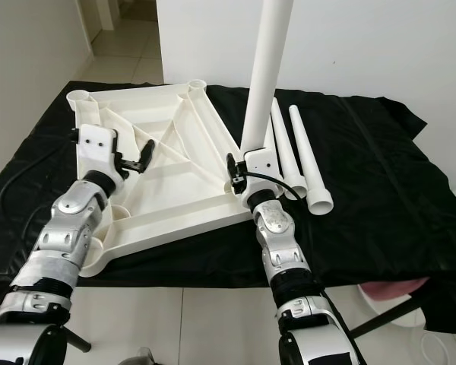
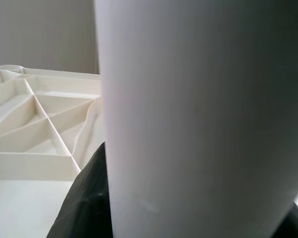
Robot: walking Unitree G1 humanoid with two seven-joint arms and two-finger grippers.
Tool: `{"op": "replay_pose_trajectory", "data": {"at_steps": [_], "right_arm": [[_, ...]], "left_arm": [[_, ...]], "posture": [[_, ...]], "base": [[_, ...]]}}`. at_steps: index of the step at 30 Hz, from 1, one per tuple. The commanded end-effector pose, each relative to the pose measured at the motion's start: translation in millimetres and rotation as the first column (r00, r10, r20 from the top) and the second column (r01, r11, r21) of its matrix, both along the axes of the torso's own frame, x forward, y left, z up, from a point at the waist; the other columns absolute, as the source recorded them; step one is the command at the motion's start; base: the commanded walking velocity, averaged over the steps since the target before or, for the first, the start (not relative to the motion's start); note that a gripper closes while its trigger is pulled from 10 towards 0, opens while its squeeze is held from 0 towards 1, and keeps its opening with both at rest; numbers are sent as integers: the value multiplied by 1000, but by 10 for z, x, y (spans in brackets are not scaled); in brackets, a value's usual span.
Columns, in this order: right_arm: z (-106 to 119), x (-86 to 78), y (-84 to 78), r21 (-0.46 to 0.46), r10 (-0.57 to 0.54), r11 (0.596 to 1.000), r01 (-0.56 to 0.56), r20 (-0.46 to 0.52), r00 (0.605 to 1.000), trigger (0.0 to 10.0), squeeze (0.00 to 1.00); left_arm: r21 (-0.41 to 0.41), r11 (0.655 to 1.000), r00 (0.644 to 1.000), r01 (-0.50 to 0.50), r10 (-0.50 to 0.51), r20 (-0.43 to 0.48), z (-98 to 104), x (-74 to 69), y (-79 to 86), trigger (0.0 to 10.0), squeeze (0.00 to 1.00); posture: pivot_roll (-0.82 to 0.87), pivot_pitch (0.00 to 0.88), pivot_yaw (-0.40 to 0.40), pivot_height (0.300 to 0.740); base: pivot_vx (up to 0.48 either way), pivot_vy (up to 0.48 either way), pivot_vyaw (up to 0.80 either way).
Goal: Building children table
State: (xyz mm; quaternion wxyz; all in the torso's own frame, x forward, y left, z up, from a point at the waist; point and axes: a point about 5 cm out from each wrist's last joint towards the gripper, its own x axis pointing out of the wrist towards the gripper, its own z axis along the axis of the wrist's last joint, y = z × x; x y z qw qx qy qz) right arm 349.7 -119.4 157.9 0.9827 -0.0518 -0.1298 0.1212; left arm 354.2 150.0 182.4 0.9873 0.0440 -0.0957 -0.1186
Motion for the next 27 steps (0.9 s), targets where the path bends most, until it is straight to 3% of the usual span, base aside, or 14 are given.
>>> {"op": "replay_pose_trajectory", "data": {"at_steps": [1, 22, 27], "right_arm": [[-4, 4, -47, -1, -17, 1000, 17, 3, 1000, 10000, 0], [-4, 8, -70, -3, -30, 1000, 30, 6, 1000, 10000, 0], [1, 11, -77, -3, -32, 999, 33, 7, 999, 10000, 0]], "left_arm": [[10, 1000, 1000, 22, -22, -5, -24, -3, -97, 10000, 0], [49, 998, 1000, 27, -28, 12, -2, -15, -96, 10000, 0], [40, 999, 1000, 29, -29, 9, -7, -16, -99, 10000, 0]], "posture": [[32, 0, -45, 740], [36, 0, -40, 740], [34, 0, -39, 740]], "base": [[0, 0, 0], [0, 0, 0], [0, -402, 0]]}}
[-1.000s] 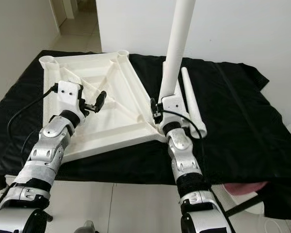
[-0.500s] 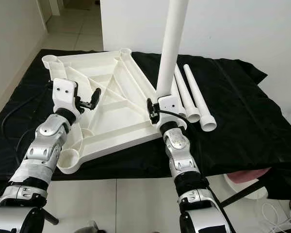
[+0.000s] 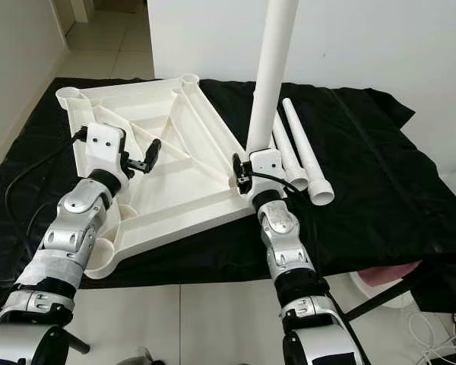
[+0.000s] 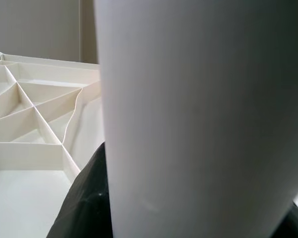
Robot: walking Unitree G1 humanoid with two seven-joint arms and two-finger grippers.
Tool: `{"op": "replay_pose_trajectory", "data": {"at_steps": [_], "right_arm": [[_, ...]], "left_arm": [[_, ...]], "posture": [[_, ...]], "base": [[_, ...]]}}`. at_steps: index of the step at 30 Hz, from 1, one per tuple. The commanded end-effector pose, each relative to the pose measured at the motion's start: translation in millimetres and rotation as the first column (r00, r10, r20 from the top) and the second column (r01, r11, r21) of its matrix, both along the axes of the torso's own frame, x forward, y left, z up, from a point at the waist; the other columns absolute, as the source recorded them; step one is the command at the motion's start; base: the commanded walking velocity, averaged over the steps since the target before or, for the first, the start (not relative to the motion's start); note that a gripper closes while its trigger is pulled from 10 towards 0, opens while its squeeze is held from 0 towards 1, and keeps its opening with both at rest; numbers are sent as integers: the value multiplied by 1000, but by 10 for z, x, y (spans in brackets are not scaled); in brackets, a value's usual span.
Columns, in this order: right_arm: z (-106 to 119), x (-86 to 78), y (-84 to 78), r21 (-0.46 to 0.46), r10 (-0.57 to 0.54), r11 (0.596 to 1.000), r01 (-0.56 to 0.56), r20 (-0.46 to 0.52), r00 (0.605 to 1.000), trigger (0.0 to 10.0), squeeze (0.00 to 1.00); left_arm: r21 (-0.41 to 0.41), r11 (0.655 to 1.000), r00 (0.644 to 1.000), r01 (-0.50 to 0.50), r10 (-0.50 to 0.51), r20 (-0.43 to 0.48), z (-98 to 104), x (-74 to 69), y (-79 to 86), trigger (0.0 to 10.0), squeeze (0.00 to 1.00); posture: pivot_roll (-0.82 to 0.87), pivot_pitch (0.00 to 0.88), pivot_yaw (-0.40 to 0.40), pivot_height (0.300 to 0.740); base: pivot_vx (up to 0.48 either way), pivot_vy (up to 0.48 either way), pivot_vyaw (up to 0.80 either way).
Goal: Building children table
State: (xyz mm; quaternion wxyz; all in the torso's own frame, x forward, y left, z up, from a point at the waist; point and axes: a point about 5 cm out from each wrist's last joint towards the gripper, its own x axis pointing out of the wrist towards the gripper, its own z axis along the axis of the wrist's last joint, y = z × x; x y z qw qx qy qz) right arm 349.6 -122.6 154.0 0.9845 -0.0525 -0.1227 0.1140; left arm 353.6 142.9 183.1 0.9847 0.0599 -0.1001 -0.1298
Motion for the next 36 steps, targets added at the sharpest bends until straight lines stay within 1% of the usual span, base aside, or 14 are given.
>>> {"op": "replay_pose_trajectory", "data": {"at_steps": [1, 3, 7, 11, 24, 31, 32, 33, 36], "right_arm": [[40, 13, -44, -2, -17, 1000, 17, 21, 1000, 10000, 0], [41, 12, -49, -3, -19, 1000, 19, 21, 1000, 10000, 0], [40, 10, -58, -4, -21, 1000, 21, 21, 1000, 10000, 0], [37, 9, -64, -5, -23, 1000, 23, 20, 1000, 10000, 0], [46, 13, -69, -8, -23, 1000, 23, 22, 999, 10000, 0], [49, 16, -67, -7, -24, 1000, 24, 23, 999, 10000, 0], [49, 16, -67, -7, -24, 1000, 24, 23, 999, 10000, 0], [50, 18, -67, -6, -24, 1000, 24, 23, 999, 10000, 0], [53, 20, -67, -7, -24, 1000, 24, 24, 999, 10000, 0]], "left_arm": [[7, 1000, 1000, 9, -9, -2, -13, -10, -28, 10000, 0], [7, 1000, 1000, 7, -7, -4, -12, -6, -29, 10000, 0], [15, 1000, 1000, -4, 4, -3, -9, 2, -33, 10000, 0], [-17, 1000, 1000, -10, 10, -2, -4, 6, -32, 10000, 0], [-18, 1000, 1000, -18, 19, 6, 7, 14, -23, 10000, 0], [-38, 999, 1000, -16, 16, 14, 28, 14, -10, 10000, 0], [-38, 999, 1000, -16, 16, 14, 28, 14, -10, 10000, 0], [-18, 1000, 1000, -16, 17, 20, 33, 15, -11, 10000, 0], [-19, 1000, 1000, -7, 7, 14, 29, 14, -19, 10000, 0]], "posture": [[34, 0, -39, 740], [31, 0, -37, 740], [30, 0, -37, 740], [28, 0, -37, 740], [27, 0, -37, 740], [27, 0, -37, 740], [27, 0, -37, 740], [27, 0, -38, 740], [27, 0, -38, 740]], "base": [[0, -465, 0], [0, -480, 0], [0, 0, 0], [0, 0, 0], [0, 0, 0], [0, 0, 0], [0, 0, 0], [0, 0, 0], [0, -133, 0]]}}
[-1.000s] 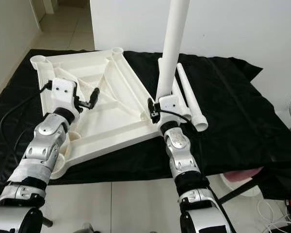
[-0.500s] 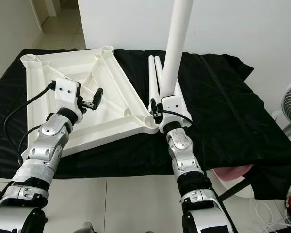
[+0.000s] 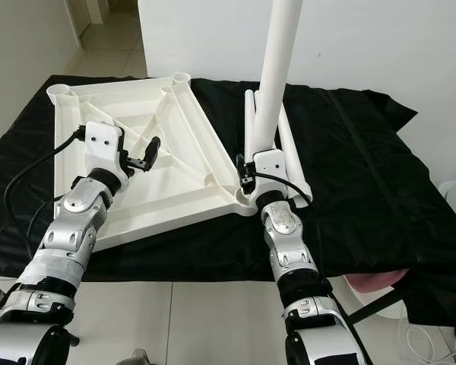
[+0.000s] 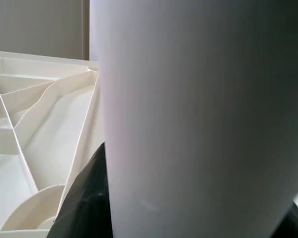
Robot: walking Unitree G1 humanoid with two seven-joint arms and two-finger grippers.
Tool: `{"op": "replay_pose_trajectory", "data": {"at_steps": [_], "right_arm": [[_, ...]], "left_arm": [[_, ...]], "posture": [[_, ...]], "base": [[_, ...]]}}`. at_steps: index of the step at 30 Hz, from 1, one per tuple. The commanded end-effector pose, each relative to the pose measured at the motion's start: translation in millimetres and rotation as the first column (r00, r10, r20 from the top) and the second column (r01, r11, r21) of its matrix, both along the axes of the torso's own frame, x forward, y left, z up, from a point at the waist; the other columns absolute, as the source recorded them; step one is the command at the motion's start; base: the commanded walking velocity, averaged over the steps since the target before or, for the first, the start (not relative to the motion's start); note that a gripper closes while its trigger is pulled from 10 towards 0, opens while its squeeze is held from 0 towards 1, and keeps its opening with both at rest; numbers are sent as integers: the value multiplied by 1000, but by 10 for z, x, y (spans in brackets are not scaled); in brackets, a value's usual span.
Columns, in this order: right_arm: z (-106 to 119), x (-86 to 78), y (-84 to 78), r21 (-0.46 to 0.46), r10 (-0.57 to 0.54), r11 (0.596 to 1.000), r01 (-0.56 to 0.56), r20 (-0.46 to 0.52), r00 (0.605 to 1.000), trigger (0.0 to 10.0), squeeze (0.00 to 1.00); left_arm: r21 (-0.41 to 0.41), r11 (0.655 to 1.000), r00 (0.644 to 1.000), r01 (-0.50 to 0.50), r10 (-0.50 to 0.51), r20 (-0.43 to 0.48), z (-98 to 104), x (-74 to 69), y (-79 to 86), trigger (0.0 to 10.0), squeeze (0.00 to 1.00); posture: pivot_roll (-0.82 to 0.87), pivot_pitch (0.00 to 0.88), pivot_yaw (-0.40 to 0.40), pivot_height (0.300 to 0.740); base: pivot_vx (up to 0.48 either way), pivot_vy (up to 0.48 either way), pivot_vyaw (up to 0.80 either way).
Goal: Building children table
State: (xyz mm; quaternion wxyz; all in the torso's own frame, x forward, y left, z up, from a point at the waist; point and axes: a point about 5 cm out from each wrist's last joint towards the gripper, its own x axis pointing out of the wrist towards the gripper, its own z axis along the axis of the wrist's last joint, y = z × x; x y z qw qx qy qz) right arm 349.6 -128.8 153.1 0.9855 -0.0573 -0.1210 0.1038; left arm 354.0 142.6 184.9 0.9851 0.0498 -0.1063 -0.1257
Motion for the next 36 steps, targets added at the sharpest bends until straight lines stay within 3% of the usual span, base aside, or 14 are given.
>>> {"op": "replay_pose_trajectory", "data": {"at_steps": [1, 11, 36], "right_arm": [[64, 21, -5, 0, -3, 1000, 3, 26, 1000, 10000, 0], [62, 18, -2, -2, 1, 1000, -1, 26, 1000, 10000, 0], [68, 9, 17, -10, 14, 1000, -14, 32, 999, 10000, 0]], "left_arm": [[3, 1000, 1000, 0, 0, 3, 9, 11, -18, 10000, 0], [6, 1000, 1000, 3, -3, -3, -5, 13, -41, 10000, 0], [-51, 998, 999, -34, 33, -22, -19, 37, -10, 10000, 0]], "posture": [[26, 0, -38, 740], [23, 0, -40, 740], [21, 0, -44, 740]], "base": [[0, -307, 0], [0, -343, 0], [0, 0, 0]]}}
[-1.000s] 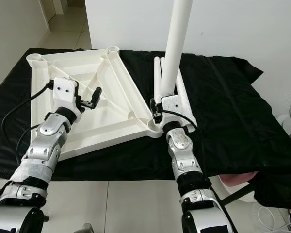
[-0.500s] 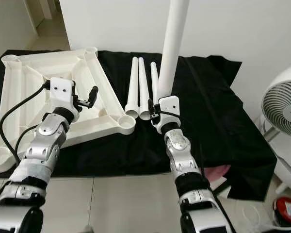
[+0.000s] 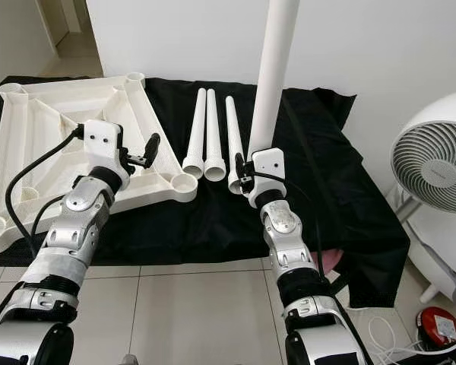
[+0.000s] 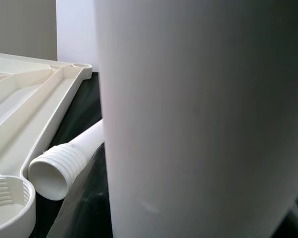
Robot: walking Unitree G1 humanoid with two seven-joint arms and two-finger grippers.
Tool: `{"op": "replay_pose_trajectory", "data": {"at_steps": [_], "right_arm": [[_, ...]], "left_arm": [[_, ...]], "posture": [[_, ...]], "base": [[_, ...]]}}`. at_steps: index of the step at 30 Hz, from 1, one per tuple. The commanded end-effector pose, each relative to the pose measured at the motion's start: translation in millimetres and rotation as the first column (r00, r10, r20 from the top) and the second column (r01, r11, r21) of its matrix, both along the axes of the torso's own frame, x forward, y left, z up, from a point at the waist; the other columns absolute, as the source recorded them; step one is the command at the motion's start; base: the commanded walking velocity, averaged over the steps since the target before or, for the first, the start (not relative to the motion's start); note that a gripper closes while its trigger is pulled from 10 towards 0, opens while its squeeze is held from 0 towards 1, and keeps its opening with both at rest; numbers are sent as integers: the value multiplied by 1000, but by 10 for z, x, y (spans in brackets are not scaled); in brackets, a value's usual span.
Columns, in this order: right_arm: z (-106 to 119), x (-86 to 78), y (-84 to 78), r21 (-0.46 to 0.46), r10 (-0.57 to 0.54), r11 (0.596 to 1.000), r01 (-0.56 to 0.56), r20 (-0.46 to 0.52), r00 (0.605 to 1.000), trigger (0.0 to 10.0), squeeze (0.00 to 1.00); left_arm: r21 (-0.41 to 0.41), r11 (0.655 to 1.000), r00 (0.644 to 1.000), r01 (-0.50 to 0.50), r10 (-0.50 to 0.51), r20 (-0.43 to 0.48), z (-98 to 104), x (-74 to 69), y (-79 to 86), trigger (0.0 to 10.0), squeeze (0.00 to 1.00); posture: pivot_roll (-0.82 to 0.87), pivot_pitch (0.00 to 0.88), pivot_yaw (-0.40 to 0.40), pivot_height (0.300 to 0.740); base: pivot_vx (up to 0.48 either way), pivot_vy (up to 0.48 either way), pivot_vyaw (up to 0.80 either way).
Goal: Building children table
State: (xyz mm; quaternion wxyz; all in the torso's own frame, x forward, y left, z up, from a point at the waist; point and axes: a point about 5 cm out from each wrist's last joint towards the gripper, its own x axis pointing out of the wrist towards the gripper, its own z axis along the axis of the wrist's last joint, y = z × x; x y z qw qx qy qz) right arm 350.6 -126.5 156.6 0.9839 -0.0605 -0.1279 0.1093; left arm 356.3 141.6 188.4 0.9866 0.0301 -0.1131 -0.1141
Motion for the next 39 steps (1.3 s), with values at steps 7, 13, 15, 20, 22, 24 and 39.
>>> {"op": "replay_pose_trajectory", "data": {"at_steps": [7, 13, 15, 20, 22, 24, 39], "right_arm": [[40, 4, -8, -3, 2, 1000, -2, 20, 1000, 10000, 0], [45, 9, -5, 0, -1, 1000, 1, 21, 1000, 10000, 0], [45, 9, -5, 0, -2, 1000, 2, 21, 1000, 10000, 0], [43, 6, -6, 1, -2, 1000, 2, 20, 1000, 10000, 0], [42, 6, -7, 1, -3, 1000, 3, 20, 1000, 10000, 0], [42, 5, -10, 1, -4, 1000, 4, 20, 1000, 10000, 0], [34, 5, -6, 7, -9, 1000, 9, 19, 1000, 10000, 0]], "left_arm": [[-12, 1000, 999, -20, 19, -40, -62, 24, 7, 10000, 0], [-12, 999, 998, -30, 30, -46, -62, 33, 32, 10000, 0], [-11, 999, 998, -31, 31, -46, -62, 32, 33, 10000, 0], [-15, 999, 998, -32, 31, -52, -66, 34, 37, 10000, 0], [-14, 999, 998, -31, 31, -53, -67, 34, 38, 10000, 0], [-15, 999, 998, -31, 30, -54, -67, 37, 38, 10000, 0], [-17, 1000, 998, -25, 24, -56, -57, 47, 33, 10000, 0]], "posture": [[22, 0, -44, 740], [24, 0, -43, 740], [24, 0, -43, 740], [24, 0, -41, 740], [23, 0, -40, 740], [23, 0, -40, 740], [24, 0, -32, 740]], "base": [[0, 0, 0], [0, 58, 0], [0, 349, 0], [0, 220, 0], [0, 0, 0], [0, 0, 0], [0, 139, 0]]}}
